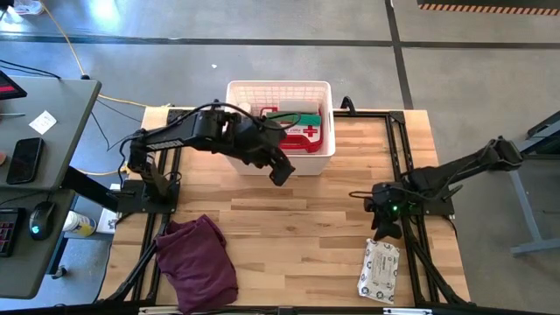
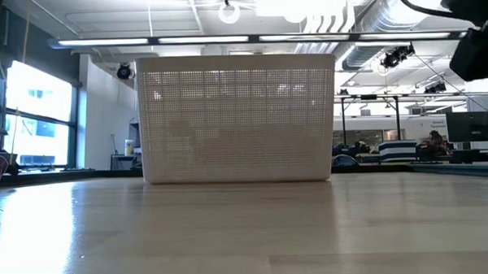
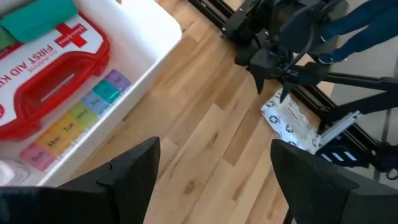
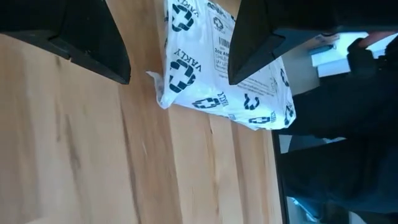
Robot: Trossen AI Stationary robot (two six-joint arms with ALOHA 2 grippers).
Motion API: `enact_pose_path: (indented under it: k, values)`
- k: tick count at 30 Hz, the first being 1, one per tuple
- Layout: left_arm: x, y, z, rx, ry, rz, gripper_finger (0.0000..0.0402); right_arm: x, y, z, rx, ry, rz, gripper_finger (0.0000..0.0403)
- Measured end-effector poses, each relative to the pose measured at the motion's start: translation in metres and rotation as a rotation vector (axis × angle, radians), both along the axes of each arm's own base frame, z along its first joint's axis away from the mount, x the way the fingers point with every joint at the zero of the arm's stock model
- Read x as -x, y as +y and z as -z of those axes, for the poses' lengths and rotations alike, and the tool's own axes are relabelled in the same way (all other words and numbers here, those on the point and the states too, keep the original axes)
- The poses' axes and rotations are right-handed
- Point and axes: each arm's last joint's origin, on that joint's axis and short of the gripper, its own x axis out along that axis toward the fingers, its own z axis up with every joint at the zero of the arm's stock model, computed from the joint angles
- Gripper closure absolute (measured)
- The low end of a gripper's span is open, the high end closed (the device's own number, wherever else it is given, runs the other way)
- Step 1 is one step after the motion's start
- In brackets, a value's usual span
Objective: Pick & place medical supplies in basket/bin
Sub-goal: Put the mailer bag into the white bin
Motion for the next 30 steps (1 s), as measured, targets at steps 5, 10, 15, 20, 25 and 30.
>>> enact_pose_path:
  k: [5, 10, 15, 20, 25, 30]
  values:
    - [0.0, 0.001, 0.0, 0.001, 0.002, -0.005, 0.0065, 0.001, 0.006, 0.014, -0.056, 0.001, 0.019, 0.0143]
    - [0.0, 0.001, 0.0, -0.002, 0.004, -0.006, 0.0065, 0.002, 0.012, 0.022, -0.114, 0.008, 0.054, 0.0143]
    - [0.001, 0.001, 0.001, -0.003, 0.009, -0.005, 0.0065, 0.008, 0.015, 0.033, -0.078, 0.053, 0.092, 0.0143]
    - [0.001, 0.001, 0.0, -0.006, 0.009, -0.003, 0.0065, 0.01, 0.02, 0.033, -0.051, 0.026, 0.082, 0.0143]
    - [0.001, 0.001, 0.0, -0.01, 0.01, 0.002, 0.0065, 0.011, 0.025, 0.032, -0.05, -0.004, 0.061, 0.0143]
    - [0.001, 0.001, 0.001, -0.014, 0.011, 0.007, 0.0065, 0.013, 0.029, 0.032, -0.027, -0.021, 0.058, 0.0143]
